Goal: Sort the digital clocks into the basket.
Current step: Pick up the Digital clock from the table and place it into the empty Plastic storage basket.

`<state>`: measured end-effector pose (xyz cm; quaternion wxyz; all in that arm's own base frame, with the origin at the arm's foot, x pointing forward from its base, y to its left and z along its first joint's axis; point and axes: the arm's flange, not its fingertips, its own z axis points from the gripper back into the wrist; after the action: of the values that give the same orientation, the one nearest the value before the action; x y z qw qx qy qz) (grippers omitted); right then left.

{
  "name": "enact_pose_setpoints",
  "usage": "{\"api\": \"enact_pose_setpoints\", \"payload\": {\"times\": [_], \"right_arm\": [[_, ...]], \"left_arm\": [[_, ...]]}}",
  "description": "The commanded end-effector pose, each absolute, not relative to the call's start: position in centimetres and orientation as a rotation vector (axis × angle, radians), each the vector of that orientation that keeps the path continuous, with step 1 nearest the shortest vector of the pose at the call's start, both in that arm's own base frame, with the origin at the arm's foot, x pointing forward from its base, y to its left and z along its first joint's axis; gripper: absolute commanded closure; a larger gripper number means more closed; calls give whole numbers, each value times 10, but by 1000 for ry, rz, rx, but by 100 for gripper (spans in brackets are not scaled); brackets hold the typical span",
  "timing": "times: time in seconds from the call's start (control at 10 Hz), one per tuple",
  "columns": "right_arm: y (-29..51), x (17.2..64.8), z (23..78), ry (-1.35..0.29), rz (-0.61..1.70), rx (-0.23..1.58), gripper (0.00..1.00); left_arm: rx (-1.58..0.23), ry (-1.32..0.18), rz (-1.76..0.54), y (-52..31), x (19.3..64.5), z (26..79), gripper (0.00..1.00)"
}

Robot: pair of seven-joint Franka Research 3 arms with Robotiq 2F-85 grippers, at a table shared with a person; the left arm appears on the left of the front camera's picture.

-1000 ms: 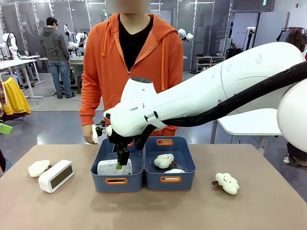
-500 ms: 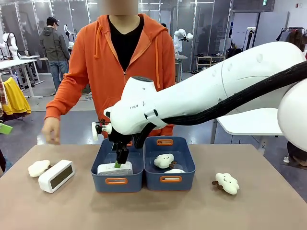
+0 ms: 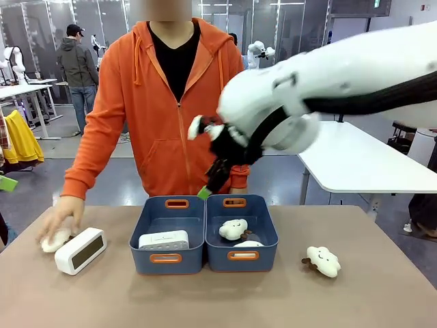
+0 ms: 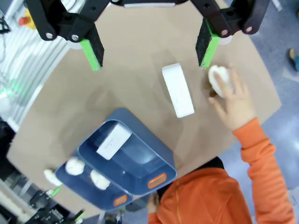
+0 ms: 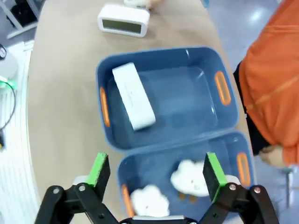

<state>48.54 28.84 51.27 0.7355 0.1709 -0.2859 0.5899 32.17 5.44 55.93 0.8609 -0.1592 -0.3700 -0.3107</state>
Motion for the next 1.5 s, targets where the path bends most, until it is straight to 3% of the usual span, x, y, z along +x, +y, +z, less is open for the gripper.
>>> {"api": "enact_pose_setpoints", "payload": {"times": [0.0, 0.3, 0.7, 0.9, 1.0, 1.4], "right_arm": [[224, 427, 513, -729, 1111, 418, 0], [107, 362, 504, -708, 730, 452, 0], [-6, 296, 519, -625, 453, 303, 0], [-8, 299, 516, -629, 434, 351, 0], [-26, 329, 528, -650, 475, 281, 0], [-26, 329, 528, -650, 475, 281, 0]], "left_arm": [[-334, -771, -676, 56, 321, 559, 0], [-334, -771, -676, 56, 321, 559, 0], [-334, -771, -676, 56, 321, 559, 0], [-334, -771, -676, 56, 321, 559, 0], [-334, -771, -676, 56, 321, 559, 0], [-334, -771, -676, 56, 321, 559, 0]]}}
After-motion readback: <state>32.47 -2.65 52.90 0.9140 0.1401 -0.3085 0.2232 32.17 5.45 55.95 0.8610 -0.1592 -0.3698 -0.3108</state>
